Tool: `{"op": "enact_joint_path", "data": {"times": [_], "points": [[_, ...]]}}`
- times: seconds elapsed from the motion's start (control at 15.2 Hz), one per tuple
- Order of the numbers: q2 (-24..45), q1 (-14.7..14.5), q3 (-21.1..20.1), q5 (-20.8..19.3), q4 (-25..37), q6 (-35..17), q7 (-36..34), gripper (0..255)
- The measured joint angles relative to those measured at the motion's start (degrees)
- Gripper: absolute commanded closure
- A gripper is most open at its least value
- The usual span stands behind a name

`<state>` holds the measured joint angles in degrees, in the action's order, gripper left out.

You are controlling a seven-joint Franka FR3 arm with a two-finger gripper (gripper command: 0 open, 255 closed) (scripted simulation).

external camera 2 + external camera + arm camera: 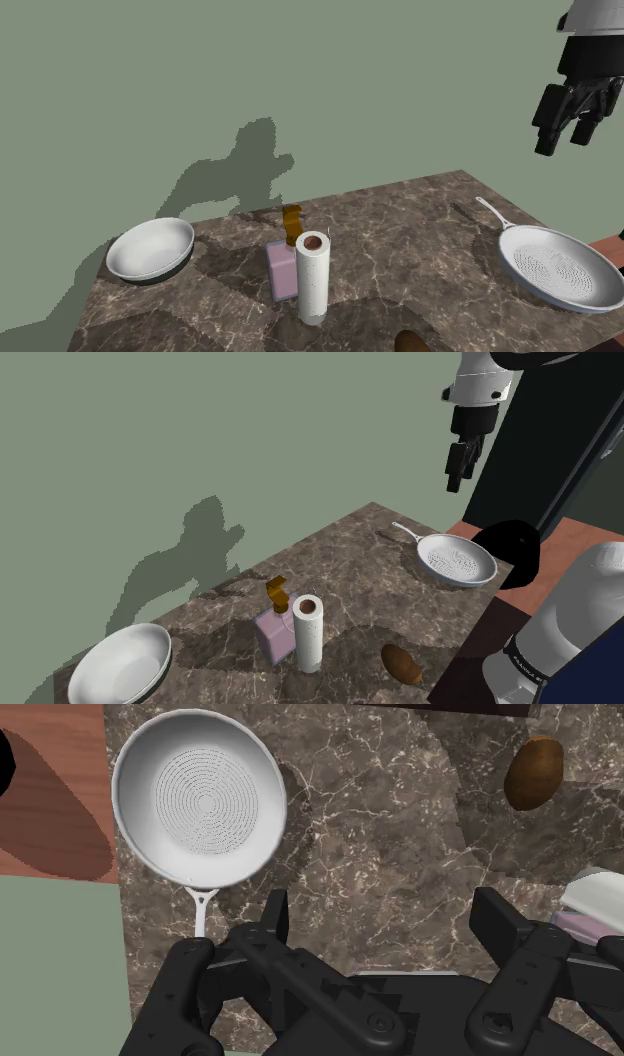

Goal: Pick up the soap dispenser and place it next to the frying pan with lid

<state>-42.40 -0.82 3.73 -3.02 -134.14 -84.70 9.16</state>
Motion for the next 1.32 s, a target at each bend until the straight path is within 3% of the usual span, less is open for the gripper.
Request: {"op": "enact_joint_path", "data": {"times": [0.13,0.59,1.32], "points": [[0.44,-0.21,-0.4,0.31,0.19,-0.15,-0.38,0],[7.01,-3.65,-7.37,5.35,1.25,-4.58,-7.42,0],[24.4,-8.0,-17.39,9.33,10.19,-11.84,-18.04,0]]}}
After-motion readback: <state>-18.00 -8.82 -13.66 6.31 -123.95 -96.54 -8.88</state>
